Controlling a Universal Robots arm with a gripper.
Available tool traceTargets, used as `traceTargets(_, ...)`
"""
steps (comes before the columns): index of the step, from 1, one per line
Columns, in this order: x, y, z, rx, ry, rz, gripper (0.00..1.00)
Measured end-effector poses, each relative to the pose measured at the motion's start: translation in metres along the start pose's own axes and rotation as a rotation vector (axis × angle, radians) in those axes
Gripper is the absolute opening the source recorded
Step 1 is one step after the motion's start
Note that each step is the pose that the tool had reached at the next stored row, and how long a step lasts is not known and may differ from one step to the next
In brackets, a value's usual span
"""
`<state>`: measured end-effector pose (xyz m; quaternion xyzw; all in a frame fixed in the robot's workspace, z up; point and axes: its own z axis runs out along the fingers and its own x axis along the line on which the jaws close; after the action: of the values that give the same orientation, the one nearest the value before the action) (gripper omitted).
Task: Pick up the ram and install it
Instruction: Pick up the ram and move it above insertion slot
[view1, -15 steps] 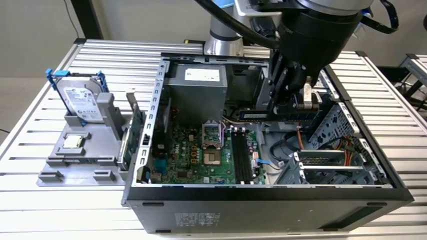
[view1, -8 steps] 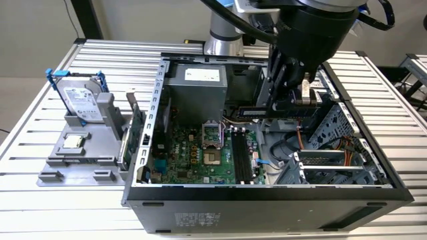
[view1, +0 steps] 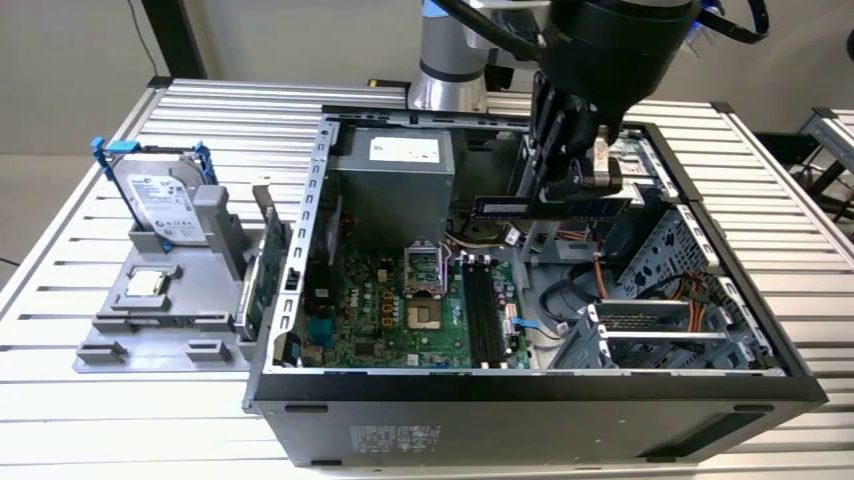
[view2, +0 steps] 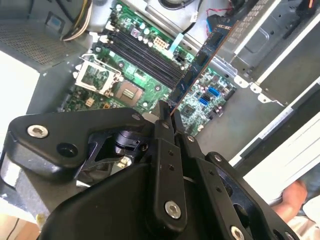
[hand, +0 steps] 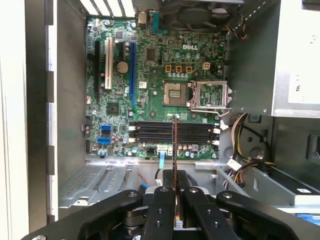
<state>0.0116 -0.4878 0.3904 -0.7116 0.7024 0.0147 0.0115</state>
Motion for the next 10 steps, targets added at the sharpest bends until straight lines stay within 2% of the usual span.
traceTargets(4,-0.0102,-0.0005,0.0004,0.0,0.0,0.0,0.0)
traceTargets(10,-0.0182,-0.0012,0.0006,0.0,0.0001,-0.002,0.0)
